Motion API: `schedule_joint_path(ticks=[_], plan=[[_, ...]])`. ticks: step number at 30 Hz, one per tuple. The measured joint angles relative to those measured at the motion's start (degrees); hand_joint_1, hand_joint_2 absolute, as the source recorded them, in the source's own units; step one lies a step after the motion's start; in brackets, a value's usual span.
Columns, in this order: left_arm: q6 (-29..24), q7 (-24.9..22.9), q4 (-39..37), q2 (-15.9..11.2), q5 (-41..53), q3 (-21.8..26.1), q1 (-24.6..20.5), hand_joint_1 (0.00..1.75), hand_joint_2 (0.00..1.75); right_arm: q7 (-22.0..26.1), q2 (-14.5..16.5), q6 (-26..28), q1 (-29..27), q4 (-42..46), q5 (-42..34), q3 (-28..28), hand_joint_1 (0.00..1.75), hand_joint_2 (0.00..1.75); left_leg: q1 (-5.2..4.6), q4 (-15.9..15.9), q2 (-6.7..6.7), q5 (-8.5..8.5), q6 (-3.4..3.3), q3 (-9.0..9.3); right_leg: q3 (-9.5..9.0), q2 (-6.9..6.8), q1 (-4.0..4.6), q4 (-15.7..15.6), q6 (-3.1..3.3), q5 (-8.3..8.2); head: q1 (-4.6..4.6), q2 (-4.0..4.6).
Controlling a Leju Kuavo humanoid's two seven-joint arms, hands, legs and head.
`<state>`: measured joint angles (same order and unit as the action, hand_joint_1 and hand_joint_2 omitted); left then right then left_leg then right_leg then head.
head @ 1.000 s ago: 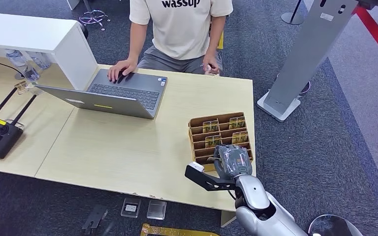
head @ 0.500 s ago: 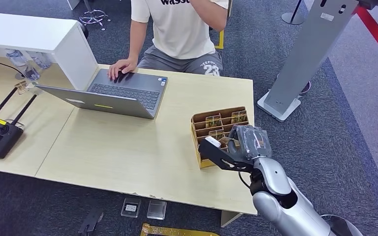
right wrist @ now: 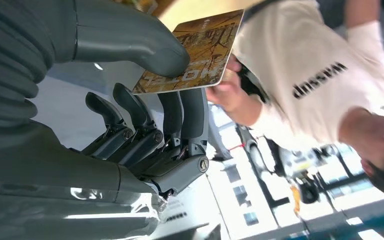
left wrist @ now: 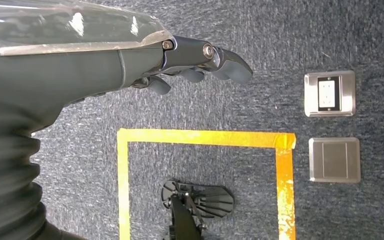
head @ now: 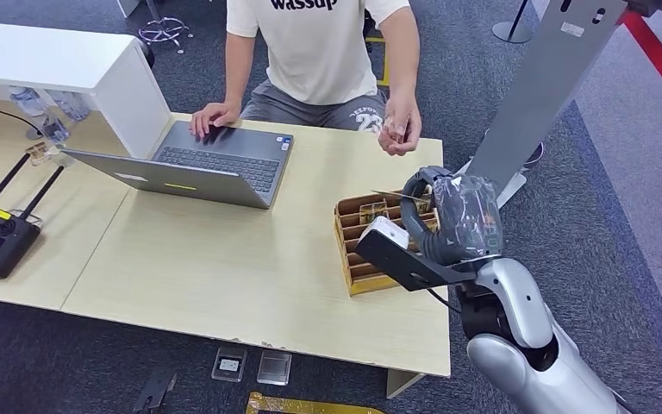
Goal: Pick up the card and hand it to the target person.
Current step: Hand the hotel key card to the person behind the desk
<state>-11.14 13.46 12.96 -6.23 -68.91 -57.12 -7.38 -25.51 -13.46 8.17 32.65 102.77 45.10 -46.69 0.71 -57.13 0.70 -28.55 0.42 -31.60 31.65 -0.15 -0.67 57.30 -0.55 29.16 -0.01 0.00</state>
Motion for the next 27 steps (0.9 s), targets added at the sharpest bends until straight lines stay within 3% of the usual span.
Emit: schedule_joint_path(ticks=[11, 16, 27], plan=[[1.0, -1.0, 0.0, 0.3, 1.2, 0.0, -1.4, 0.0, 1.75, 10.6, 3.8, 12.0, 1.2, -8.7, 4.0, 0.0, 1.61, 1.75, 0.0, 0.0, 0.01, 0.0, 0.0, -0.03, 0.01, -0.01, 0.0, 0.0, 0.0, 0.0, 0.01, 0.0], [2.3, -1.9, 0.0, 0.4, 1.2, 0.0, -1.8, 0.0, 1.75, 17.0, 5.6, 15.4, 2.0, -15.0, 1.9, 0.1, 1.61, 1.75, 0.0, 0.0, 0.01, 0.0, 0.0, -0.04, 0.01, -0.01, 0.0, 0.0, 0.0, 0.0, 0.0, 0.0], [2.6, -2.1, 0.0, 0.6, 0.6, 0.0, -1.0, 0.0, 1.75, 19.0, 7.8, 17.3, 2.3, -22.9, 0.3, 0.2, 1.61, 1.75, 0.0, 0.0, 0.01, 0.0, 0.0, -0.04, 0.02, -0.01, 0.0, 0.0, 0.0, 0.0, -0.01, 0.0]])
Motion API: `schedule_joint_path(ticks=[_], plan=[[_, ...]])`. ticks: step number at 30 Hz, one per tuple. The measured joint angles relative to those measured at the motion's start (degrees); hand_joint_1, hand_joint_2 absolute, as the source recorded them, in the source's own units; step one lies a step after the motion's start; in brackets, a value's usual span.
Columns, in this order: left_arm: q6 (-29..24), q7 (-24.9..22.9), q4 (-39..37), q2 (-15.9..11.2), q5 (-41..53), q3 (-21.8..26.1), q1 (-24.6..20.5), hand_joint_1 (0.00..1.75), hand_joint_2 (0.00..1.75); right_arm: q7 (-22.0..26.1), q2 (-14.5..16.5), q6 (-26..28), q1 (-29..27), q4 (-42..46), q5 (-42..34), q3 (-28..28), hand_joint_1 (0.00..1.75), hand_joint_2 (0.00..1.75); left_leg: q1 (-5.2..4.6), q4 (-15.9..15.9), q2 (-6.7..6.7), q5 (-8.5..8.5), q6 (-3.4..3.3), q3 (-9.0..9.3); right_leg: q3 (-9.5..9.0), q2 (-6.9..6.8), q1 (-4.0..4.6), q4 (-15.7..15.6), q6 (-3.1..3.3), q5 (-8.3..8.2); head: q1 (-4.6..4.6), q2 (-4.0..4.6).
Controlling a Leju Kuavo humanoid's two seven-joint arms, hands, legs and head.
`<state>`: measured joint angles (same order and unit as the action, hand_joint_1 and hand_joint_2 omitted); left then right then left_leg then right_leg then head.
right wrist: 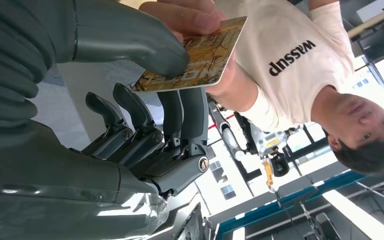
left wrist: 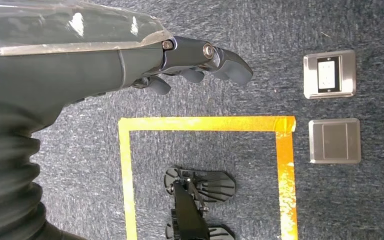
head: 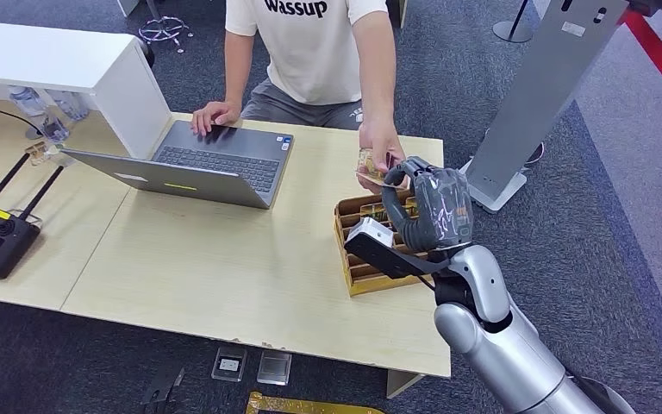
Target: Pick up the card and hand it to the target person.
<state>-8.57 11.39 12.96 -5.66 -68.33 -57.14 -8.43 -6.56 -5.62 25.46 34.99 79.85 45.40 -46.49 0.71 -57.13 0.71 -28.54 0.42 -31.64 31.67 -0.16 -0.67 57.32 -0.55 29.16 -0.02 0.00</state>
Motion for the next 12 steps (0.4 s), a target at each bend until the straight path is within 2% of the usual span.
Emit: schedule_joint_path(ticks=[2, 6, 12], plan=[[0.0, 0.0, 0.0, 0.0, 0.0, 0.0, 0.0, 0.0, 1.75, 0.0, 0.0, 0.0, 0.0, 0.0, 0.0, 0.0, 1.61, 1.75, 0.0, 0.0, 0.0, 0.0, 0.0, 0.0, 0.0, 0.0, 0.0, 0.0, 0.0, 0.0, 0.0, 0.0], [0.1, 0.4, 0.0, 0.0, -0.2, 0.0, 0.3, 0.0, 0.0, 1.0, 1.1, 0.0, 0.0, -3.2, -1.8, 0.0, 0.0, 1.75, 0.0, 0.0, 0.0, 0.0, 0.0, 0.01, 0.0, 0.0, 0.0, 0.0, 0.0, 0.0, 0.02, 0.0], [-1.1, 0.6, 0.0, 0.0, -1.7, 0.3, 0.9, 0.0, 0.0, 6.7, 1.8, 0.2, -0.8, -3.8, -14.7, 1.0, 0.0, 1.75, 0.0, 0.0, -0.01, 0.0, 0.0, 0.02, 0.01, 0.01, 0.0, 0.0, 0.0, 0.0, 0.02, 0.0]])
